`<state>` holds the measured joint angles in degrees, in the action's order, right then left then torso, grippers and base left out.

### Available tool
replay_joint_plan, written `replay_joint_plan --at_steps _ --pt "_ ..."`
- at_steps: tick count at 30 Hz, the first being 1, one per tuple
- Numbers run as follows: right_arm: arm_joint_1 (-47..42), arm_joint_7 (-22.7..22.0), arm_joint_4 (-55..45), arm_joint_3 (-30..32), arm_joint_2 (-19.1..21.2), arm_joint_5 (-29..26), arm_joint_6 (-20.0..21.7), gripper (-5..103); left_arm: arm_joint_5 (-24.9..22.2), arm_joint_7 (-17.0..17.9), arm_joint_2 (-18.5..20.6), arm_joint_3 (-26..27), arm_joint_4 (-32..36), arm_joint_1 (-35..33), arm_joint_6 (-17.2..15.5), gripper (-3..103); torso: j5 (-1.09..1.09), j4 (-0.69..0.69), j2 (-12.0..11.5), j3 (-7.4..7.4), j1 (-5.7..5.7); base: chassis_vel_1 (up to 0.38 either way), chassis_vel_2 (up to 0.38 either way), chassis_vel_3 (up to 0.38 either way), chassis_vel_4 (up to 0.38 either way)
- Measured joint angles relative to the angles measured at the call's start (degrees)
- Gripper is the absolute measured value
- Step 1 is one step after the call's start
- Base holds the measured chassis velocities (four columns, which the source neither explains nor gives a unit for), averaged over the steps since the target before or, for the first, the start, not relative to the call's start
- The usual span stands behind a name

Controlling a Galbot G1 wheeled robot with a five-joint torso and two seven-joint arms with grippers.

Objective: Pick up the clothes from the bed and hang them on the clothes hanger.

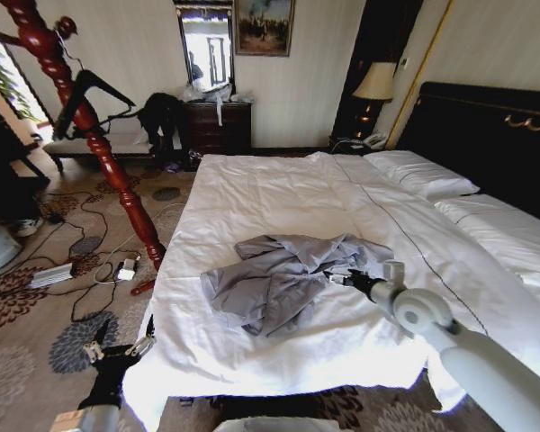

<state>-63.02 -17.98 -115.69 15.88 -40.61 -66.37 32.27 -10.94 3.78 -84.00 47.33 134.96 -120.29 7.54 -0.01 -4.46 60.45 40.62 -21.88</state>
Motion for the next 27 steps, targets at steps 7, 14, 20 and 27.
replay_joint_plan --at_steps 7,14,20,27 --pt "2.96 1.33 -0.37 -6.92 -4.43 5.35 -0.02 100 0.23 0.11 -0.1 0.24 -0.08 -0.06 -0.39 100 0.0 0.01 0.0 0.0 0.0 0.0 0.0 0.0 0.0" --pt "-6.11 10.16 -7.5 -8.17 0.59 21.17 -4.75 100 0.14 0.11 -0.12 0.57 -0.57 -0.42 -0.3 100 -0.01 -0.04 0.01 0.0 0.0 0.0 0.0 0.0 0.0" --pt "-7.07 16.76 -9.09 -12.91 0.47 30.53 -9.56 100 -0.09 -0.18 -0.37 1.55 -0.52 -2.16 0.54 100 -0.01 -0.03 0.0 -0.01 0.0 0.0 0.0 0.0 0.0" --pt "4.1 18.69 -4.44 -25.7 -6.49 31.94 -11.04 100 -2.36 -0.97 -1.54 3.88 -0.34 -6.18 2.88 100 0.01 0.02 0.0 0.0 0.0 0.0 0.0 0.0 0.0"
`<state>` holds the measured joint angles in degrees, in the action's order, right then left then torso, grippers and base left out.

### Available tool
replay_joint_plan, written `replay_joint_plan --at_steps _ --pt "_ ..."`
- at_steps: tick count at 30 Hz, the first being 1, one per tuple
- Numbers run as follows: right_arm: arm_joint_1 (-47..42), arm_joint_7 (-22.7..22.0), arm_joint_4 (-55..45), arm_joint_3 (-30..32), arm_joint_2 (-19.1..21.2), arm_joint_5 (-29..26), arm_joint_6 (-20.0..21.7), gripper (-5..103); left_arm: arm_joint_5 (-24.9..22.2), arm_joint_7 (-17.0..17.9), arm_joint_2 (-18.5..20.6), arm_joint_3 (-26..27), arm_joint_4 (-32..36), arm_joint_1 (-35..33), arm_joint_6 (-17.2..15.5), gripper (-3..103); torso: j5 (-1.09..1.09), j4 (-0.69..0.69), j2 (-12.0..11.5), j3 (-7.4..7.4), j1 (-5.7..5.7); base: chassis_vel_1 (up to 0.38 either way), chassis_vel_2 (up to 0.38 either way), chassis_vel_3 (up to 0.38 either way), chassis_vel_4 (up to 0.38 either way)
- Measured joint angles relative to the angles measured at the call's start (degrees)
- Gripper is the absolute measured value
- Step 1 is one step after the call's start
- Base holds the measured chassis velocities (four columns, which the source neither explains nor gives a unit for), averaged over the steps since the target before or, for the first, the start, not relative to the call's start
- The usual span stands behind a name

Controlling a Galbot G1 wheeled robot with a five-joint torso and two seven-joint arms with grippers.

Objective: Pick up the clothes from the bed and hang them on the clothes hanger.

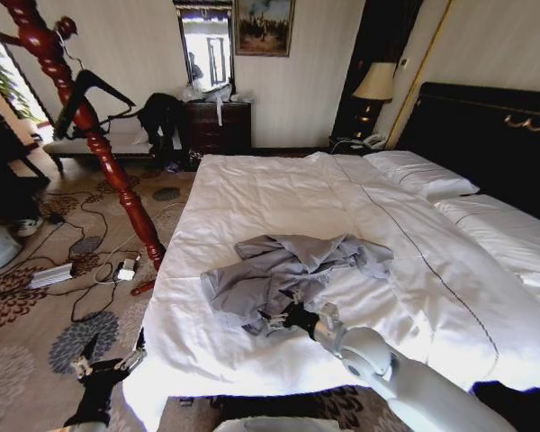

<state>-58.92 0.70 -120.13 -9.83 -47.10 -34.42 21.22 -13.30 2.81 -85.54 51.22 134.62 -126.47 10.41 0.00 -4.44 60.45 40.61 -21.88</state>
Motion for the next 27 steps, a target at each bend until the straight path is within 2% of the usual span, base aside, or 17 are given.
replay_joint_plan --at_steps 10,22,23,25,27 --pt "4.02 0.58 3.35 -7.8 -3.17 0.79 0.53 100 -0.58 -0.13 -0.72 0.58 -0.07 -0.67 0.69 100 -0.01 -0.03 0.0 0.0 0.0 0.0 0.0 0.0 0.0" --pt "8.11 -1.98 10.03 -11.02 -7.09 2.65 -0.08 101 -0.42 -0.15 -0.78 0.34 -0.07 -0.5 0.72 100 0.0 -0.02 0.0 0.0 0.0 0.0 0.0 0.0 0.0" --pt "8.71 -2.48 10.55 -11.4 -7.37 2.71 -0.26 91 -0.43 -0.15 -0.71 0.35 -0.1 -0.51 0.81 100 0.0 -0.02 0.0 0.0 0.0 0.0 0.0 0.0 0.0" --pt "8.97 -2.65 10.6 -11.53 -7.4 2.66 -0.34 91 -0.44 -0.16 -0.67 0.37 -0.13 -0.52 0.89 100 0.0 -0.02 0.0 0.0 0.0 0.0 0.0 0.0 0.0" --pt "9.38 -2.86 10.59 -11.75 -7.34 2.43 -0.38 80 -0.51 -0.16 -0.6 0.38 -0.21 -0.52 0.95 100 -0.01 -0.02 0.0 0.0 0.0 0.0 0.0 0.0 0.0"
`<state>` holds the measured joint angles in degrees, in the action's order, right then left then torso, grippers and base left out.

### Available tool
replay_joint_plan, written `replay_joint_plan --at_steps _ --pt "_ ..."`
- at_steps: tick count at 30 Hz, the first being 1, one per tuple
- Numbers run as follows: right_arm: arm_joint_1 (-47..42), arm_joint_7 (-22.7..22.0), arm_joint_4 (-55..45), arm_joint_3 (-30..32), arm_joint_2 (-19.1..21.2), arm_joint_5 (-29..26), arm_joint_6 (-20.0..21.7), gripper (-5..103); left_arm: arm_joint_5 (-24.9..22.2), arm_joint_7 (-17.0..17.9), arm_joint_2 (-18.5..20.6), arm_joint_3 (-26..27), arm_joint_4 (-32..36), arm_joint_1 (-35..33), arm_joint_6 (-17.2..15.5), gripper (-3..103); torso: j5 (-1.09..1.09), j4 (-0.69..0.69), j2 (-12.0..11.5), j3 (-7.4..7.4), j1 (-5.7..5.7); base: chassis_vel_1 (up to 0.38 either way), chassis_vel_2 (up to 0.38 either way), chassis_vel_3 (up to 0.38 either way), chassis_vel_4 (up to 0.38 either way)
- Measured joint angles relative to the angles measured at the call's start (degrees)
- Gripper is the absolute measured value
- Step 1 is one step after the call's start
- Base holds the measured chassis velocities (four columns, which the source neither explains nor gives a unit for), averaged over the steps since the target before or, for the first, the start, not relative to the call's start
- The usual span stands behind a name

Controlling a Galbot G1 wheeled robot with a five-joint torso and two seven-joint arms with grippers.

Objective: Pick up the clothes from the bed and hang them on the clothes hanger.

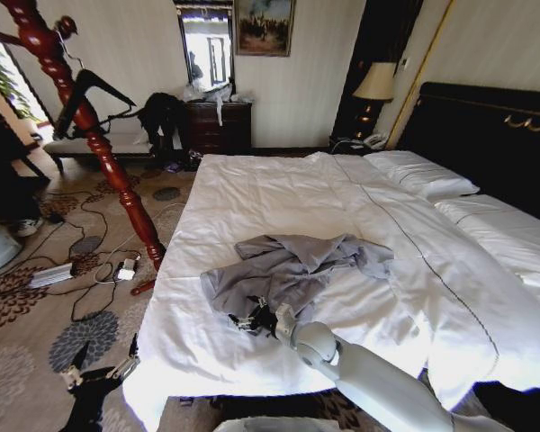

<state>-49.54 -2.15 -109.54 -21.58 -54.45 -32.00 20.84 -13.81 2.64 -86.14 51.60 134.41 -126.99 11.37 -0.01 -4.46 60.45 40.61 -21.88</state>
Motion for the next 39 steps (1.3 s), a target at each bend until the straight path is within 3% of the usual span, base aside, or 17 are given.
replay_joint_plan --at_steps 2,4,7,10,11,13,16,19,20,23,26,28,34,36,39 --pt "0.25 -0.03 -0.06 -0.23 0.12 -0.17 -0.01 70 -0.03 -0.01 0.01 0.0 -0.16 0.03 0.09 100 0.0 0.0 0.0 0.0 0.0 0.0 0.0 0.0 0.0" --pt "0.29 -0.03 -0.06 -0.33 0.15 -0.18 -0.01 70 -0.03 -0.01 0.02 0.0 -0.2 0.05 0.13 100 0.0 0.0 0.0 0.0 0.0 0.0 0.0 0.0 0.0" --pt "0.35 -0.01 0.26 -0.6 -0.05 0.0 -0.1 53 -0.03 -0.02 0.03 -0.02 -0.33 0.09 0.23 100 0.0 0.0 0.0 0.0 0.0 0.0 0.0 0.0 0.0" --pt "0.52 0.0 0.41 -0.77 -0.35 0.01 -0.12 48 -0.05 -0.02 0.05 0.01 -0.35 0.08 0.26 100 0.01 0.0 0.0 0.0 0.0 0.0 0.0 0.0 0.0" --pt "0.87 0.0 0.41 -0.98 -0.59 -0.03 -0.12 37 -0.14 -0.02 0.08 0.09 -0.37 0.06 0.31 100 0.0 0.0 0.0 0.0 0.0 0.0 0.0 0.0 0.0" --pt "1.13 -0.02 0.37 -1.08 -0.68 -0.15 -0.12 37 -0.18 -0.02 0.09 0.12 -0.37 0.05 0.36 100 0.01 0.0 0.0 0.0 0.0 0.0 0.0 0.0 0.0" --pt "2.71 -0.59 -0.59 -1.18 -0.83 -1.39 -0.09 21 -0.36 -0.03 0.06 0.16 -0.37 0.06 0.47 100 0.0 0.0 0.0 0.0 0.0 0.0 0.0 0.0 0.0" --pt "4.08 -1.17 -1.12 -1.2 -0.76 -2.45 -0.01 15 -0.36 -0.04 0.04 0.07 -0.41 0.14 0.54 100 0.01 0.0 0.0 0.0 0.0 0.0 0.0 0.0 0.0" --pt "5.23 -1.65 -1.54 -1.2 -0.69 -3.42 0.11 5 -0.33 -0.04 0.02 -0.06 -0.44 0.23 0.58 100 0.0 0.0 0.0 0.0 0.0 0.0 0.0 0.0 0.0" --pt "6.63 -2.56 -2.21 -1.0 -0.68 -5.47 0.38 2 -0.29 -0.04 -0.01 -0.18 -0.44 0.28 0.64 100 0.01 0.0 0.0 0.0 0.0 0.0 0.0 0.0 0.0" --pt "9.7 -5.95 -4.83 0.26 -0.78 -13.84 1.55 0 -0.27 -0.04 -0.03 -0.36 -0.33 0.3 0.8 100 0.0 0.0 0.0 0.0 0.0 0.0 0.0 0.0 0.0" --pt "10.09 -6.37 -5.25 0.5 -0.78 -14.85 1.71 0 -0.27 -0.04 -0.03 -0.38 -0.28 0.32 0.83 100 0.0 0.0 0.0 0.0 0.0 0.0 0.0 0.0 0.0" --pt "17.01 -11.92 -10.63 4.4 -0.01 -26.08 3.25 0 -0.26 -0.06 0.23 -1.05 0.2 0.89 0.85 100 0.01 0.0 0.0 0.0 0.0 0.0 0.0 0.0 0.0" --pt "17.36 -12.14 -10.81 4.57 0.12 -26.61 3.27 0 -0.24 -0.06 0.25 -1.1 0.23 0.94 0.85 100 0.0 0.0 0.0 0.0 0.0 0.0 0.0 0.0 0.0" --pt "21.73 -14.1 -11.5 7.08 1.76 -31.64 3.32 0 -0.08 -0.08 0.59 -1.58 0.62 1.27 0.85 100 0.01 -0.01 0.0 0.0 0.0 0.0 0.0 0.0 0.0"
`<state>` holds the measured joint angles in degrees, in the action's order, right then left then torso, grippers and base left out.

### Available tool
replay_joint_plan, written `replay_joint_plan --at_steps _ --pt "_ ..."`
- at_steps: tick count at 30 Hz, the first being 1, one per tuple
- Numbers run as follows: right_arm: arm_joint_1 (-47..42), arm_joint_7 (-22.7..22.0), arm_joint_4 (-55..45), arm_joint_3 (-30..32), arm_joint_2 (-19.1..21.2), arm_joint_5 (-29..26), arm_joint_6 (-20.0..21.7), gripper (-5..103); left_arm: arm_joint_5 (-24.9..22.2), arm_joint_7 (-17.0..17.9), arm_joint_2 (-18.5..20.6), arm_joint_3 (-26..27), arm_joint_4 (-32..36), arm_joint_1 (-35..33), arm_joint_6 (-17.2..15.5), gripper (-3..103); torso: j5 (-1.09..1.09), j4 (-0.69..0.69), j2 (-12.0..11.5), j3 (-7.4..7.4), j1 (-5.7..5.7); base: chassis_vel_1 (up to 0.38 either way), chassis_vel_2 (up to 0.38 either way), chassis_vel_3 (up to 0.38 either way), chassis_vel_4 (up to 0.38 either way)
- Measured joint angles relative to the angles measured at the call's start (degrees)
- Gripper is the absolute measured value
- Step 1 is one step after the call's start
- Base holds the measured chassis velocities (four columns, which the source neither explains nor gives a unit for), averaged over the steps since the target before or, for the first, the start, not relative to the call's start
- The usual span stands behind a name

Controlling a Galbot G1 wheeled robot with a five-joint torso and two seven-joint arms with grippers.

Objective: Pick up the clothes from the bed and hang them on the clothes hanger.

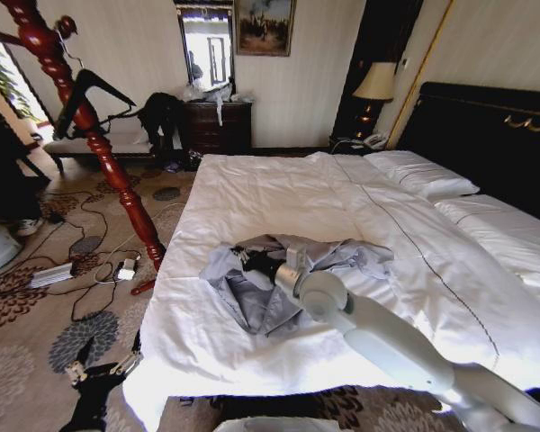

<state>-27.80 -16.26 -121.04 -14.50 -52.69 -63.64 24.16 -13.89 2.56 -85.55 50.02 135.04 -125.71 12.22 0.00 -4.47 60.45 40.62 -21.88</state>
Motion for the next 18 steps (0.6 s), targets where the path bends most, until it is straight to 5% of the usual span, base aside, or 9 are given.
replay_joint_plan --at_steps 11,18 --pt "24.08 -4.9 3.54 2.47 2.15 -15.87 -0.26 0 -0.01 0.0 1.37 -0.67 0.99 1.17 -0.36 100 0.0 0.0 0.0 0.0 0.0 0.0 0.0 0.0 0.0" --pt "37.2 -6.92 10.54 2.06 0.51 -20.69 0.14 0 -0.24 0.01 1.76 -1.13 1.23 1.71 -0.44 100 -0.01 0.01 0.0 0.0 0.0 0.0 0.0 0.0 0.0"
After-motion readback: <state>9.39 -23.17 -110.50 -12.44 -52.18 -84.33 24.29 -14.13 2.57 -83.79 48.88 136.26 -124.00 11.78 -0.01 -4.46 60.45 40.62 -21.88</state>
